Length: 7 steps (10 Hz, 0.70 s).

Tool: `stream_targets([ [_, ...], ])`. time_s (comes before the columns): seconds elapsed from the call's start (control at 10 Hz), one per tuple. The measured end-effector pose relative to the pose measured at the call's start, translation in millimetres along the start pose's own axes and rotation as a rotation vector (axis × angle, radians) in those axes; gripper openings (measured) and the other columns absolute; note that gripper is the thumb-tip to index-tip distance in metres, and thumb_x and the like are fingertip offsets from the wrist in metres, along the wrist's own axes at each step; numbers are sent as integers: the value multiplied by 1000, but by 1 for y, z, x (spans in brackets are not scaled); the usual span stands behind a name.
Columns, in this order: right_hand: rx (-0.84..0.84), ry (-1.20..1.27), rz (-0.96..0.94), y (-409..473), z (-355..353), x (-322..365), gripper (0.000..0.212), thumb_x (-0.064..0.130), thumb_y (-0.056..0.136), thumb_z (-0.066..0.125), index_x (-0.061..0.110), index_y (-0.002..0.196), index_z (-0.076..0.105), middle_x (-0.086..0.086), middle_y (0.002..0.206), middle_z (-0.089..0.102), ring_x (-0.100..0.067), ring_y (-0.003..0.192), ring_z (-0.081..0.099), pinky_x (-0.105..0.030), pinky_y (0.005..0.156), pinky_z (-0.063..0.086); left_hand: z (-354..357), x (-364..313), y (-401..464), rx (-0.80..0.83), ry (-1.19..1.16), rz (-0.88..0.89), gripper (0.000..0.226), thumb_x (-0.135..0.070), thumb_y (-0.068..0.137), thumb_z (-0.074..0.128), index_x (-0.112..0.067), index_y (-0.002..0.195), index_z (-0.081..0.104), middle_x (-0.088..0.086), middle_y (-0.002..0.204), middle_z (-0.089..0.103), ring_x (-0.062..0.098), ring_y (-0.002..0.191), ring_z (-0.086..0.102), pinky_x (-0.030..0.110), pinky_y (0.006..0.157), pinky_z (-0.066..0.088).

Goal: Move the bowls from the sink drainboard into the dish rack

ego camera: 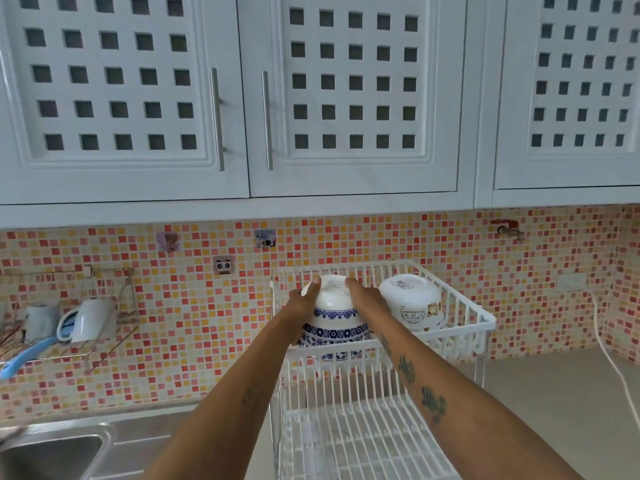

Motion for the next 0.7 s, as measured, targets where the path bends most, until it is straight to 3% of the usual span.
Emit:
stream_targets([
  [0.1,-12,-52,-11,-1,1,1,71,61,88,31,8,132,51,-8,115,62,-26,99,60,-31,80,45,-10,-1,1,57,38,-54,78,-64,92,40,-10,147,29,17,144,46,37,123,51,42,85,47],
  [0.2,-52,-117,-14,-9,1,7,70,57,96,22,5,132,50,-14,125,62,-28,105,61,-32,82,45,-20,-2,0,64,19,-80,69,-48,96,48,-4,146,32,16,146,43,36,124,48,45,101,45],
  [0.3,-138,-228,-52,-21,-7,14,64,48,101,20,2,127,56,-18,124,63,-31,108,62,-35,87,46,-26,-7,-10,22,39,-57,64,-27,99,52,1,149,24,18,155,29,35,139,36,45,112,37],
  [0.5,-165,-362,-130,-50,-24,31,54,37,103,25,0,129,54,-20,131,58,-33,117,58,-38,96,46,-45,-26,-42,53,144,-8,60,-18,97,56,2,146,28,26,151,32,40,138,38,50,111,38],
  [0.6,-152,-431,-165,-66,-28,37,54,39,102,25,2,131,52,-19,131,57,-33,116,58,-37,91,46,-56,-32,-60,82,208,35,63,-20,96,58,1,148,28,25,152,32,42,139,35,55,111,37],
  [0.7,-65,-503,-161,-79,-26,37,56,35,100,24,2,142,40,-21,152,36,-33,132,46,-38,101,42,-66,-32,-80,41,258,76,62,-23,95,60,4,144,34,26,149,38,41,134,42,51,109,41],
])
Point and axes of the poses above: each hand's wrist, its own y-axis towards the middle knuckle, its own z-axis out of the palm, x = y × z, the point moved 1 cm from there along y, towards the middle knuckle
